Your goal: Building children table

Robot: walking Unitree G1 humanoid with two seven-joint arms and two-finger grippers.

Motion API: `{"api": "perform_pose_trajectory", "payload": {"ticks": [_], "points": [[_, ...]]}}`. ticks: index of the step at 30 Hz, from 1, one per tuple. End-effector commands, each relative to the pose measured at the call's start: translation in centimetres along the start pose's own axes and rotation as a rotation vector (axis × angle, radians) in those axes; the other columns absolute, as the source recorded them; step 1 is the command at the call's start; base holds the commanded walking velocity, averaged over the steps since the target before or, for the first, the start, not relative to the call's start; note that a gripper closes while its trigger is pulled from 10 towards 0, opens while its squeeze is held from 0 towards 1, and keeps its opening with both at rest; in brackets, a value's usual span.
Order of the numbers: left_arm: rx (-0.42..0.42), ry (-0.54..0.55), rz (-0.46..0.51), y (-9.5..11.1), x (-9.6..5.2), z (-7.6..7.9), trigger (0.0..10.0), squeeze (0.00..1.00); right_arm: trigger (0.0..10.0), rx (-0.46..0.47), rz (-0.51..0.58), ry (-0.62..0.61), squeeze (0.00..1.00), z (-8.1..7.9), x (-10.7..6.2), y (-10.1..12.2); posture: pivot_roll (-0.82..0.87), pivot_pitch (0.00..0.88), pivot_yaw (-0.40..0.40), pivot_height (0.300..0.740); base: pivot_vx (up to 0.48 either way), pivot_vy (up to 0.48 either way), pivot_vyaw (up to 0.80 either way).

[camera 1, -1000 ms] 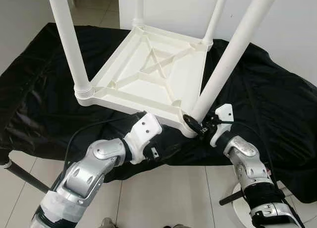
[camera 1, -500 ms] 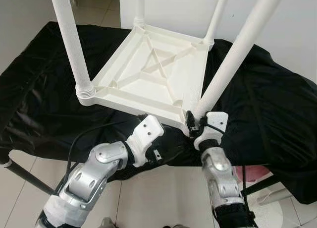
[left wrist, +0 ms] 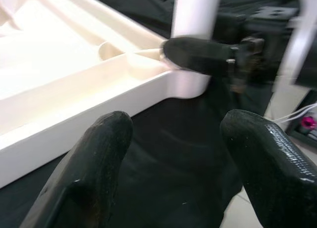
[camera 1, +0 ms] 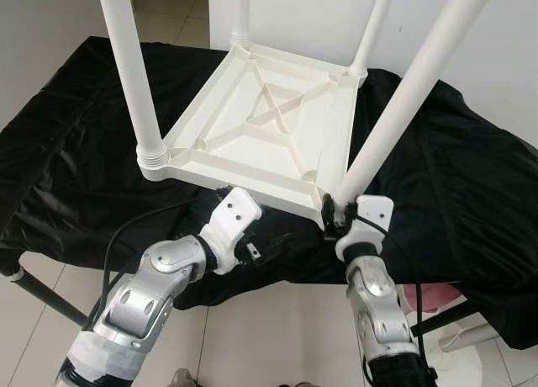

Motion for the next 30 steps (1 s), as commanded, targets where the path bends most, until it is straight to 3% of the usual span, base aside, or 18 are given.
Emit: {"api": "perform_pose_trajectory", "payload": {"ticks": [1, 4, 5, 11, 13, 17, 21, 30], "points": [[0.015, 0.049, 0.015, 0.2, 0.1, -0.4, 10.0, 0.00, 10.0, -0.002, -0.040, -0.038, 1.00, 0.8, -0.4, -0.9, 0.02, 0.041, -0.063, 0.740, 0.000, 0.000, 0.00], [0.024, 0.062, 0.006, 0.0, 0.1, -0.7, 10.0, 0.00, 10.0, -0.021, -0.043, -0.046, 1.00, 1.4, -0.5, -1.2, 0.03, 0.039, -0.059, 0.740, 0.000, 0.000, 0.00], [0.028, 0.067, 0.009, 0.2, -0.1, -1.0, 10.0, 0.00, 10.0, -0.018, -0.033, -0.055, 0.00, 1.9, -0.5, -1.1, 0.03, 0.040, -0.059, 0.740, 0.000, 0.000, 0.00], [0.064, 0.129, 0.011, 0.7, -0.9, -2.7, 10.0, 0.00, 10.0, -0.031, -0.003, -0.045, 0.00, 2.7, -1.2, -1.0, 0.04, 0.035, -0.061, 0.740, 0.000, 0.000, 0.00], [0.086, 0.142, 0.006, 1.0, -1.3, -3.5, 10.0, 0.00, 10.0, -0.045, 0.013, -0.001, 0.00, 2.3, -2.2, -1.0, 0.04, 0.034, -0.065, 0.740, 0.000, 0.000, 0.00], [0.093, 0.142, 0.002, 1.0, -1.5, -3.8, 10.0, 0.00, 10.0, -0.048, 0.016, 0.024, 0.00, 2.0, -2.7, -1.1, 0.04, 0.038, -0.068, 0.740, 0.000, 0.000, 0.00], [0.156, 0.174, -0.043, 1.1, -1.6, -5.8, 10.0, 0.00, 10.0, -0.038, 0.030, 0.100, 0.00, 1.2, -4.1, -1.0, 0.04, 0.043, -0.070, 0.740, 0.000, 0.000, 0.00], [0.233, 0.207, -0.100, 1.1, -0.8, -8.2, 10.0, 0.00, 10.0, -0.003, 0.079, 0.169, 0.00, 0.3, -3.7, -0.2, 0.02, 0.039, -0.058, 0.740, 0.000, 0.000, 0.00]]}}
Point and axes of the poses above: a point about 5 cm out from each wrist's last joint towards the gripper, its own x axis pointing out of the wrist towards the gripper, its own y axis along the axis of the wrist's last joint, z = x × y, the point moved 1 cm from there along x, pointing out of the wrist towards the gripper, and after that the axes turned 10 degrees about -x, right-handed, at the moved point
